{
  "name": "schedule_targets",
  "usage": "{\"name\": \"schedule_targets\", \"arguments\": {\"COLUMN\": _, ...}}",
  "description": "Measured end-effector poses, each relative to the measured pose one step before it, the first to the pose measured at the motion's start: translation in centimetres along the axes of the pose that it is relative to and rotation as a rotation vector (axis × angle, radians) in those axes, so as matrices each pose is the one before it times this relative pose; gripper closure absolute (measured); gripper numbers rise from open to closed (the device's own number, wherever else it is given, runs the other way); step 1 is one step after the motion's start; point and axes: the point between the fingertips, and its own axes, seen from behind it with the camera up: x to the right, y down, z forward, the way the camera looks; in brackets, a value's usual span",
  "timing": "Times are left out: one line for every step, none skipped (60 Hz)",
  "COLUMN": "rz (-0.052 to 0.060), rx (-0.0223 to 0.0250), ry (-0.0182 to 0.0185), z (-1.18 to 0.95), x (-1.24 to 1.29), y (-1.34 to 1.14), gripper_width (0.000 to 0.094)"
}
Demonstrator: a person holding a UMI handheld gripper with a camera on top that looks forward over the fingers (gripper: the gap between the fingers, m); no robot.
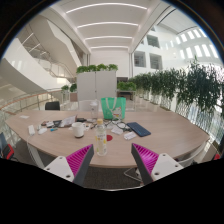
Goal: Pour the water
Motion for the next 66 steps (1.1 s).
{"name": "schedule_targets", "arguments": {"rz": -0.0080, "rx": 0.00219, "ry": -0.00771, "z": 0.655, "x": -0.690, "y": 0.373, "gripper_width": 0.0104}}
{"name": "schedule_targets", "arguments": {"rz": -0.0067, "rx": 0.00623, "ry": -0.00744, "z": 0.779, "x": -0.571, "y": 0.356, "gripper_width": 0.0105}}
{"name": "schedule_targets", "arguments": {"rz": -0.0068, "rx": 0.00819, "ry": -0.00604, "z": 0.828, "x": -0.524, "y": 0.365, "gripper_width": 0.0104}}
{"name": "schedule_targets", "arguments": {"rz": -0.0063, "rx": 0.00700, "ry": -0.00516, "z": 0.914, "x": -0.520, "y": 0.348, "gripper_width": 0.0104}}
{"name": "schedule_targets", "arguments": {"rz": -0.0050, "rx": 0.00660, "ry": -0.00575, "z": 0.972, "x": -0.557, "y": 0.381, "gripper_width": 0.0103}}
{"name": "schedule_targets", "arguments": {"rz": -0.0031, "rx": 0.00563, "ry": -0.00640, "z": 1.022, "x": -0.531, "y": 0.399, "gripper_width": 0.0104}}
{"name": "schedule_targets", "arguments": {"rz": -0.0019, "rx": 0.00444, "ry": -0.00818, "z": 1.078, "x": -0.571, "y": 0.428, "gripper_width": 0.0105}}
{"name": "schedule_targets", "arguments": {"rz": 0.0005, "rx": 0.00579, "ry": -0.00907, "z": 1.089, "x": -0.568, "y": 0.341, "gripper_width": 0.0105}}
{"name": "schedule_targets", "arguments": {"rz": 0.0034, "rx": 0.00716, "ry": -0.00724, "z": 1.110, "x": -0.419, "y": 0.257, "gripper_width": 0.0105}}
{"name": "schedule_targets", "arguments": {"rz": 0.0044, "rx": 0.00673, "ry": -0.00569, "z": 1.152, "x": -0.383, "y": 0.284, "gripper_width": 0.0106}}
{"name": "schedule_targets", "arguments": {"rz": 0.0030, "rx": 0.00573, "ry": -0.00345, "z": 1.157, "x": -0.281, "y": 0.274, "gripper_width": 0.0106}}
{"name": "schedule_targets", "arguments": {"rz": 0.0008, "rx": 0.00654, "ry": -0.00131, "z": 1.139, "x": -0.200, "y": 0.207, "gripper_width": 0.0106}}
{"name": "schedule_targets", "arguments": {"rz": -0.0006, "rx": 0.00752, "ry": 0.00007, "z": 1.130, "x": -0.088, "y": 0.166, "gripper_width": 0.0104}}
{"name": "schedule_targets", "arguments": {"rz": -0.0017, "rx": 0.00620, "ry": 0.00112, "z": 1.157, "x": -0.035, "y": 0.219, "gripper_width": 0.0106}}
{"name": "schedule_targets", "arguments": {"rz": -0.0020, "rx": 0.00395, "ry": 0.00282, "z": 1.115, "x": 0.009, "y": 0.227, "gripper_width": 0.0106}}
{"name": "schedule_targets", "arguments": {"rz": -0.0020, "rx": 0.00216, "ry": 0.00394, "z": 1.146, "x": 0.037, "y": 0.249, "gripper_width": 0.0106}}
{"name": "schedule_targets", "arguments": {"rz": -0.0010, "rx": 0.00158, "ry": 0.00431, "z": 1.058, "x": 0.028, "y": 0.247, "gripper_width": 0.0107}}
{"name": "schedule_targets", "arguments": {"rz": -0.0005, "rx": 0.00141, "ry": 0.00592, "z": 1.102, "x": 0.077, "y": 0.239, "gripper_width": 0.0106}}
{"name": "schedule_targets", "arguments": {"rz": 0.0013, "rx": 0.00059, "ry": 0.00737, "z": 1.034, "x": 0.044, "y": 0.273, "gripper_width": 0.0105}}
{"name": "schedule_targets", "arguments": {"rz": 0.0028, "rx": -0.00104, "ry": 0.00760, "z": 1.012, "x": 0.108, "y": 0.343, "gripper_width": 0.0106}}
{"name": "schedule_targets", "arguments": {"rz": 0.0045, "rx": -0.00235, "ry": 0.00692, "z": 0.964, "x": 0.095, "y": 0.291, "gripper_width": 0.0106}}
{"name": "schedule_targets", "arguments": {"rz": 0.0059, "rx": -0.00250, "ry": 0.00654, "z": 0.885, "x": 0.086, "y": 0.282, "gripper_width": 0.0107}}
{"name": "schedule_targets", "arguments": {"rz": 0.0066, "rx": -0.00162, "ry": 0.00631, "z": 0.872, "x": 0.077, "y": 0.186, "gripper_width": 0.0107}}
{"name": "schedule_targets", "arguments": {"rz": 0.0066, "rx": 0.00090, "ry": 0.00477, "z": 0.767, "x": -0.003, "y": 0.126, "gripper_width": 0.0106}}
{"name": "schedule_targets", "arguments": {"rz": 0.0065, "rx": 0.00370, "ry": 0.00305, "z": 0.829, "x": -0.032, "y": 0.052, "gripper_width": 0.0105}}
{"name": "schedule_targets", "arguments": {"rz": 0.0053, "rx": 0.00529, "ry": 0.00229, "z": 0.761, "x": -0.046, "y": 0.034, "gripper_width": 0.0105}}
{"name": "schedule_targets", "arguments": {"rz": 0.0027, "rx": 0.00513, "ry": 0.00427, "z": 0.736, "x": 0.058, "y": 0.057, "gripper_width": 0.0107}}
{"name": "schedule_targets", "arguments": {"rz": 0.0005, "rx": 0.00123, "ry": 0.00736, "z": 0.433, "x": -0.088, "y": -0.028, "gripper_width": 0.0109}}
{"name": "schedule_targets", "arguments": {"rz": -0.0004, "rx": 0.00075, "ry": 0.00505, "z": 0.664, "x": 0.052, "y": 0.118, "gripper_width": 0.0115}}
{"name": "schedule_targets", "arguments": {"rz": 0.0005, "rx": -0.00035, "ry": 0.00135, "z": 0.635, "x": -0.014, "y": 0.129, "gripper_width": 0.0122}}
{"name": "schedule_targets", "arguments": {"rz": 0.0026, "rx": -0.00066, "ry": 0.00025, "z": 0.564, "x": -0.037, "y": 0.113, "gripper_width": 0.0142}}
{"name": "schedule_targets", "arguments": {"rz": 0.0021, "rx": 0.00008, "ry": -0.00205, "z": 0.560, "x": -0.040, "y": 0.082, "gripper_width": 0.0177}}
{"name": "schedule_targets", "arguments": {"rz": 0.0014, "rx": -0.00181, "ry": -0.00438, "z": 0.509, "x": -0.145, "y": 0.128, "gripper_width": 0.0239}}
{"name": "schedule_targets", "arguments": {"rz": 0.0033, "rx": -0.00511, "ry": 0.00166, "z": 0.796, "x": -0.041, "y": 0.463, "gripper_width": 0.0352}}
{"name": "schedule_targets", "arguments": {"rz": -0.0005, "rx": -0.00039, "ry": 0.00951, "z": 0.386, "x": 0.298, "y": 0.064, "gripper_width": 0.0422}}
{"name": "schedule_targets", "arguments": {"rz": 0.0068, "rx": 0.01374, "ry": 0.00550, "z": 0.261, "x": 0.131, "y": -0.269, "gripper_width": 0.0421}}
{"name": "schedule_targets", "arguments": {"rz": 0.0053, "rx": 0.00930, "ry": 0.00669, "z": 0.008, "x": 0.192, "y": -0.102, "gripper_width": 0.0422}}
{"name": "schedule_targets", "arguments": {"rz": -0.0009, "rx": 0.00533, "ry": 0.00996, "z": 0.154, "x": 0.187, "y": 0.031, "gripper_width": 0.0426}}
{"name": "schedule_targets", "arguments": {"rz": -0.0040, "rx": 0.01178, "ry": 0.00752, "z": 0.062, "x": 0.068, "y": -0.192, "gripper_width": 0.0438}}
{"name": "schedule_targets", "arguments": {"rz": -0.0040, "rx": 0.00560, "ry": 0.00681, "z": 0.095, "x": 0.040, "y": -0.020, "gripper_width": 0.0452}}
{"name": "schedule_targets", "arguments": {"rz": 0.0012, "rx": 0.00060, "ry": 0.00384, "z": 0.046, "x": 0.014, "y": 0.034, "gripper_width": 0.0460}}
{"name": "schedule_targets", "arguments": {"rz": 0.0072, "rx": 0.00003, "ry": 0.00190, "z": 0.142, "x": 0.007, "y": 0.007, "gripper_width": 0.0464}}
{"name": "schedule_targets", "arguments": {"rz": 0.0127, "rx": -0.00599, "ry": 0.00170, "z": 0.535, "x": 0.001, "y": 0.218, "gripper_width": 0.0468}}
{"name": "schedule_targets", "arguments": {"rz": 0.0091, "rx": -0.00646, "ry": 0.00314, "z": 0.120, "x": -0.035, "y": 0.080, "gripper_width": 0.0484}}
{"name": "schedule_targets", "arguments": {"rz": 0.0063, "rx": -0.01397, "ry": 0.00410, "z": 0.120, "x": 0.096, "y": -0.007, "gripper_width": 0.0487}}
{"name": "schedule_targets", "arguments": {"rz": 0.0044, "rx": -0.01680, "ry": 0.00543, "z": 0.176, "x": 0.202, "y": -0.023, "gripper_width": 0.0508}}
{"name": "schedule_targets", "arguments": {"rz": 0.0048, "rx": -0.01853, "ry": 0.00224, "z": 0.178, "x": 0.136, "y": -0.052, "gripper_width": 0.0529}}
{"name": "schedule_targets", "arguments": {"rz": 0.0084, "rx": -0.02354, "ry": -0.00013, "z": 0.185, "x": 0.090, "y": -0.007, "gripper_width": 0.0538}}
{"name": "schedule_targets", "arguments": {"rz": 0.0083, "rx": -0.02564, "ry": -0.00198, "z": 0.177, "x": 0.126, "y": 0.021, "gripper_width": 0.0538}}
{"name": "schedule_targets", "arguments": {"rz": 0.0096, "rx": -0.01956, "ry": -0.00204, "z": 0.521, "x": 0.111, "y": 0.325, "gripper_width": 0.0553}}
{"name": "schedule_targets", "arguments": {"rz": 0.0031, "rx": -0.01268, "ry": 0.00417, "z": -0.068, "x": -0.129, "y": -0.273, "gripper_width": 0.0556}}
{"name": "schedule_targets", "arguments": {"rz": 0.0037, "rx": -0.01070, "ry": -0.00048, "z": 0.067, "x": 0.197, "y": -0.515, "gripper_width": 0.0557}}
{"name": "schedule_targets", "arguments": {"rz": -0.0043, "rx": -0.00732, "ry": -0.00125, "z": -0.017, "x": 0.116, "y": -0.606, "gripper_width": 0.0555}}
{"name": "schedule_targets", "arguments": {"rz": -0.0119, "rx": -0.00440, "ry": 0.00287, "z": 0.032, "x": 0.235, "y": -0.744, "gripper_width": 0.0556}}
{"name": "schedule_targets", "arguments": {"rz": -0.0214, "rx": -0.00216, "ry": 0.00517, "z": 0.033, "x": 0.280, "y": -0.861, "gripper_width": 0.0589}}
{"name": "schedule_targets", "arguments": {"rz": -0.0190, "rx": -0.00372, "ry": 0.00166, "z": 0.905, "x": 0.631, "y": -0.797, "gripper_width": 0.0589}}
{"name": "schedule_targets", "arguments": {"rz": -0.0333, "rx": 0.00974, "ry": 0.01479, "z": -0.488, "x": 0.040, "y": -0.808, "gripper_width": 0.0588}}
{"name": "schedule_targets", "arguments": {"rz": -0.0318, "rx": 0.00971, "ry": 0.00990, "z": 0.063, "x": 0.229, "y": -1.169, "gripper_width": 0.0588}}
{"name": "schedule_targets", "arguments": {"rz": -0.0356, "rx": 0.00770, "ry": 0.00969, "z": 0.101, "x": 0.191, "y": -1.167, "gripper_width": 0.0588}}
{"name": "schedule_targets", "arguments": {"rz": -0.0424, "rx": 0.00767, "ry": 0.00617, "z": 0.174, "x": 0.090, "y": -1.174, "gripper_width": 0.0589}}
{"name": "schedule_targets", "arguments": {"rz": -0.0487, "rx": 0.00746, "ry": 0.00152, "z": 0.100, "x": -0.021, "y": -1.131, "gripper_width": 0.0589}}
{"name": "schedule_targets", "arguments": {"rz": -0.0459, "rx": 0.00598, "ry": -0.00848, "z": 0.857, "x": 0.983, "y": -1.591, "gripper_width": 0.0589}}
{"name": "schedule_targets", "arguments": {"rz": -0.0562, "rx": 0.01329, "ry": 0.00645, "z": 0.334, "x": -1.044, "y": -0.319, "gripper_width": 0.0590}}
{"name": "schedule_targets", "arguments": {"rz": -0.0554, "rx": 0.01046, "ry": -0.00158, "z": 0.246, "x": -0.070, "y": -1.150, "gripper_width": 0.0589}}
{"name": "schedule_targets", "arguments": {"rz": -0.0578, "rx": 0.01236, "ry": 0.00001, "z": 0.280, "x": -0.072, "y": -1.124, "gripper_width": 0.0590}}
{"name": "schedule_targets", "arguments": {"rz": -0.0615, "rx": 0.01140, "ry": 0.00170, "z": 0.357, "x": -0.212, "y": -1.036, "gripper_width": 0.0590}}
